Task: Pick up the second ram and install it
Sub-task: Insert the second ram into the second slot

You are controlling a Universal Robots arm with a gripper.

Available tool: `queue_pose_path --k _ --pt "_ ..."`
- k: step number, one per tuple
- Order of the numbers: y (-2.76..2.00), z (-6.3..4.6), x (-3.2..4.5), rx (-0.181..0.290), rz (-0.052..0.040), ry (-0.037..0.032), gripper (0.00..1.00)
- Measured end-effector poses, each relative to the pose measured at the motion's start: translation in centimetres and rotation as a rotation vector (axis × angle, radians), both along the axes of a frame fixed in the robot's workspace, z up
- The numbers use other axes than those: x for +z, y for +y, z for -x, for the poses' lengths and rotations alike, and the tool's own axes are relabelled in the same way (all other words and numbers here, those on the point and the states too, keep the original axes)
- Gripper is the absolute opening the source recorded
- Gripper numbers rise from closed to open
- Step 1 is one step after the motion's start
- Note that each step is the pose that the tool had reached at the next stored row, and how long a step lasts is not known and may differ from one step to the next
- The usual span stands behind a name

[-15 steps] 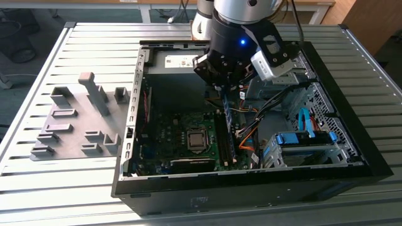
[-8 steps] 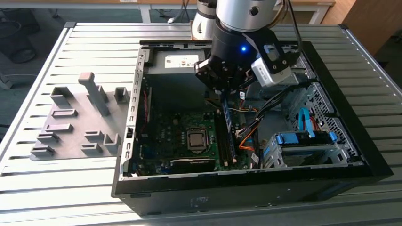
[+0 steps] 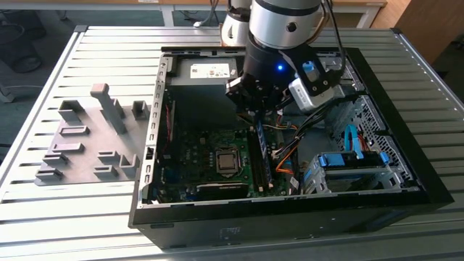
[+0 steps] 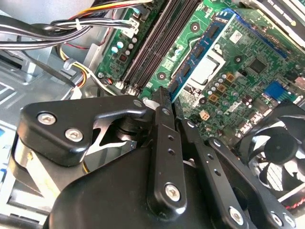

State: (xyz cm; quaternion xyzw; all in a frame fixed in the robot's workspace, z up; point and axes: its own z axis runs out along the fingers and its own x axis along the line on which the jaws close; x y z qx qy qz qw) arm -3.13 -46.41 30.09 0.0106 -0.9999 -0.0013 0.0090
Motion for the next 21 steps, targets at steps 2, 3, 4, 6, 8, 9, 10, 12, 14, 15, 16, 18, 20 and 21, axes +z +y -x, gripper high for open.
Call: queue_pose_path --k 2,3,4,6,8,9,10,12,14,15,16,18,20,21 --pt "-0.01 -0.1 -0.18 0.000 0.0000 0.0001 0.14" --pt "-0.01 -0.1 -0.25 0.000 0.0000 0.0003 0.14" --pt "-0.01 -0.1 -0.34 0.000 0.0000 0.0006 0.14" --pt "-0.01 -0.1 -0.66 0.000 0.0002 0.0013 0.14" --pt "-0.02 -0.2 -0.98 -0.002 0.0001 0.0025 0.14" --pt "-0.03 -0.2 -1.09 -0.003 0.0000 0.0032 0.14" --pt "-0.04 -0.2 -1.21 -0.004 0.0000 0.0038 0.14" --pt "-0.07 -0.2 -1.49 -0.006 0.0001 0.0049 0.14" --pt "-0.07 -0.2 -1.86 -0.008 0.0001 0.0059 0.14" --pt "-0.07 -0.2 -2.04 -0.009 0.0000 0.0062 0.14" --pt "-0.07 -0.2 -2.22 -0.010 0.0000 0.0065 0.14" --pt "-0.07 -0.2 -2.58 -0.011 0.0001 0.0072 0.14" --pt "-0.07 -0.2 -2.87 -0.013 0.0001 0.0082 0.14" --pt "-0.09 -0.2 -2.95 -0.014 0.0000 0.0088 0.14"
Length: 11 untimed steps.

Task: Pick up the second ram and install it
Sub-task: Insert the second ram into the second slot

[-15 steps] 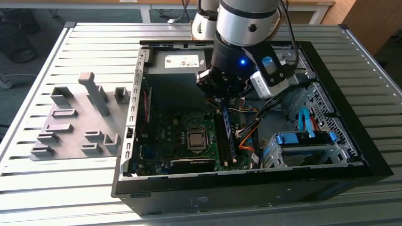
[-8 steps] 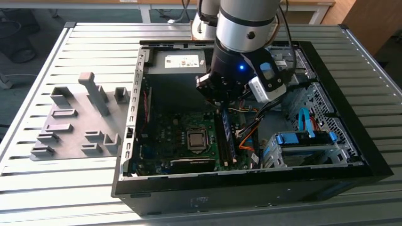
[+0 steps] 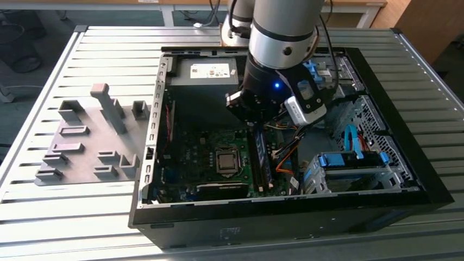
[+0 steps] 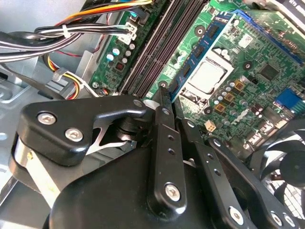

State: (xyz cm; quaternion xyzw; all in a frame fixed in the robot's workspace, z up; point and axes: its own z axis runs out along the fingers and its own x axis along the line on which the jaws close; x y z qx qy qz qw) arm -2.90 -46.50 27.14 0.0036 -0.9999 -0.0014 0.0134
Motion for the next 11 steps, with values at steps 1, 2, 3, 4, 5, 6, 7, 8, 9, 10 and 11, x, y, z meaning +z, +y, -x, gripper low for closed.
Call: queue_pose_path --k 1,2,3,4,5,6,7,8,9,10,11 --pt "-0.05 0.0 -0.06 -0.002 0.0002 0.0007 0.14" --pt "-0.11 0.0 -0.12 -0.005 0.0003 0.0009 0.14" --pt "-0.17 0.0 -0.18 -0.008 0.0001 0.0010 0.14" --pt "-0.20 0.0 -0.27 -0.010 -0.0001 0.0009 0.14" --pt "-0.22 0.0 -0.37 -0.013 -0.0002 0.0009 0.14" --pt "-0.24 -0.1 -0.52 -0.016 -0.0001 0.0011 0.14" --pt "-0.25 -0.1 -0.71 -0.018 0.0001 0.0013 0.14" --pt "-0.25 -0.2 -0.89 -0.020 0.0001 0.0014 0.14" --pt "-0.25 -0.2 -1.08 -0.020 0.0000 0.0014 0.14" --pt "-0.25 -0.2 -1.25 -0.020 0.0001 0.0014 0.14" --pt "-0.24 -0.2 -1.43 -0.020 0.0001 0.0015 0.14"
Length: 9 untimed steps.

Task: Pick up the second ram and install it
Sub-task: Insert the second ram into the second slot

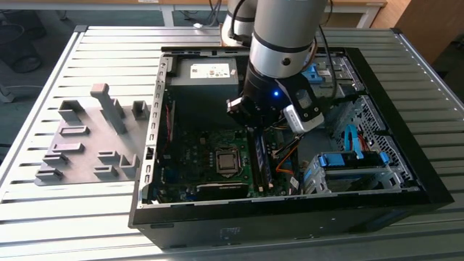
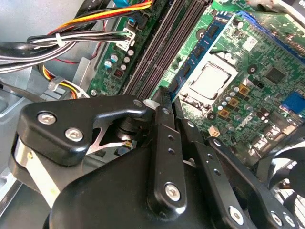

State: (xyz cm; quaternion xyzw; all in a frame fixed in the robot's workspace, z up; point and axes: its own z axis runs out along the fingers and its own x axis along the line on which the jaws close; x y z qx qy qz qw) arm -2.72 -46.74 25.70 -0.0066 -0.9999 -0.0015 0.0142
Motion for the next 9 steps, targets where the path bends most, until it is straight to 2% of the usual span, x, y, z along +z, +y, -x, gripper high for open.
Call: queue_pose_path --k 4,9 --pt "-0.04 0.0 -0.73 0.000 -0.0001 0.0000 0.14" --pt "-0.47 0.0 -1.62 0.000 0.0001 0.0000 0.14"
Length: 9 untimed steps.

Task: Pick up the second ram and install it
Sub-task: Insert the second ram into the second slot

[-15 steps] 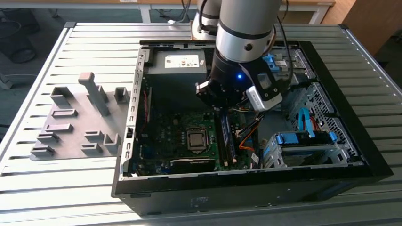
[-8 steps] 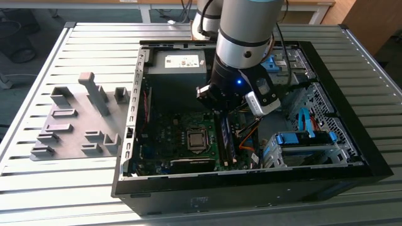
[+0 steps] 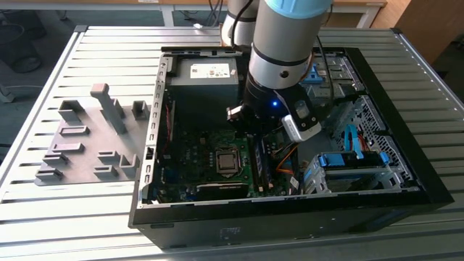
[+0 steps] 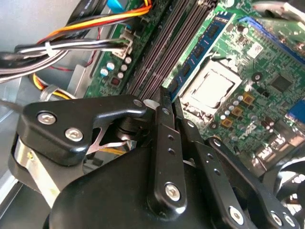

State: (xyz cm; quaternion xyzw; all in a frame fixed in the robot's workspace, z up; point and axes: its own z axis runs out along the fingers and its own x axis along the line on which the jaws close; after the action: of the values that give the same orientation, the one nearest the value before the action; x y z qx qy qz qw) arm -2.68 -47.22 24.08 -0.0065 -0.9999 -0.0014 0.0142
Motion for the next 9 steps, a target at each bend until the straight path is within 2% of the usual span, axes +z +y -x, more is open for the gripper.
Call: queue_pose_path --k 3,9 --pt "-0.23 -0.01 -0.54 0.000 -0.0005 -0.0001 0.14" --pt "-0.23 -0.03 -0.63 0.000 -0.0003 0.0000 0.14"
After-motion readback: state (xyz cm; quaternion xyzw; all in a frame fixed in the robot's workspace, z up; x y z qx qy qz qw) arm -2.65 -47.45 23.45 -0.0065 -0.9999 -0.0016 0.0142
